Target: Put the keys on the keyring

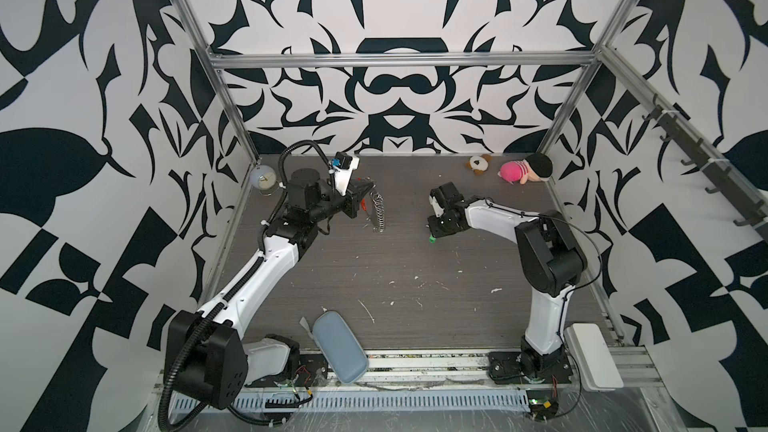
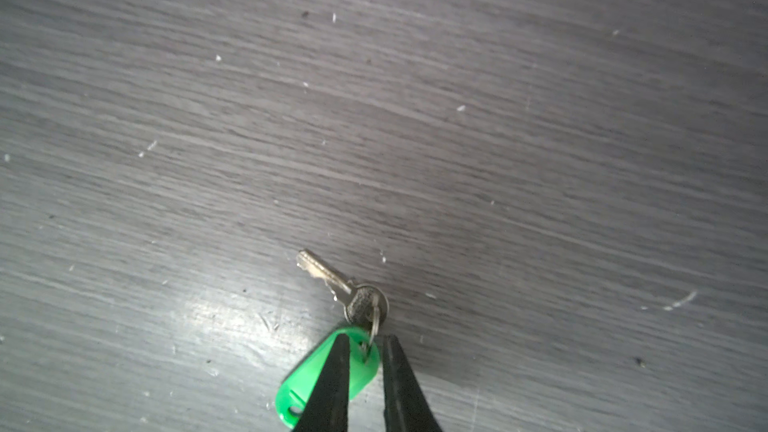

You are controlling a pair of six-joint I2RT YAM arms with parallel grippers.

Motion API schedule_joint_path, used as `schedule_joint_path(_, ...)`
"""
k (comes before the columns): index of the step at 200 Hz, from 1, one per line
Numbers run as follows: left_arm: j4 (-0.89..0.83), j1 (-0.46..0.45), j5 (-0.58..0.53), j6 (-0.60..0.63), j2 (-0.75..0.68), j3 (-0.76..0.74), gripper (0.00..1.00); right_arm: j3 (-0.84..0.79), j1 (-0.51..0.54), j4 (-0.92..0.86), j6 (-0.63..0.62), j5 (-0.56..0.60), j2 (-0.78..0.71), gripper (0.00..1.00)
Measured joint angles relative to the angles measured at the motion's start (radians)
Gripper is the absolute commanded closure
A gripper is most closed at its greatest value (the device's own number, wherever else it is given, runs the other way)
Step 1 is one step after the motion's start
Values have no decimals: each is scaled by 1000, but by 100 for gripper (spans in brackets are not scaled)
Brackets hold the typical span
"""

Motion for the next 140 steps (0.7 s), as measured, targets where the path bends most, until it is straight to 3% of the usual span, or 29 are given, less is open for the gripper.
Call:
schedule_joint_path(123, 0, 0, -7, 8, 0, -11, 100, 5, 4, 4, -3, 13, 15, 84)
schedule_joint_path(140, 0, 0, -7, 8, 0, -12, 100, 7, 4, 4, -5, 13, 17, 90)
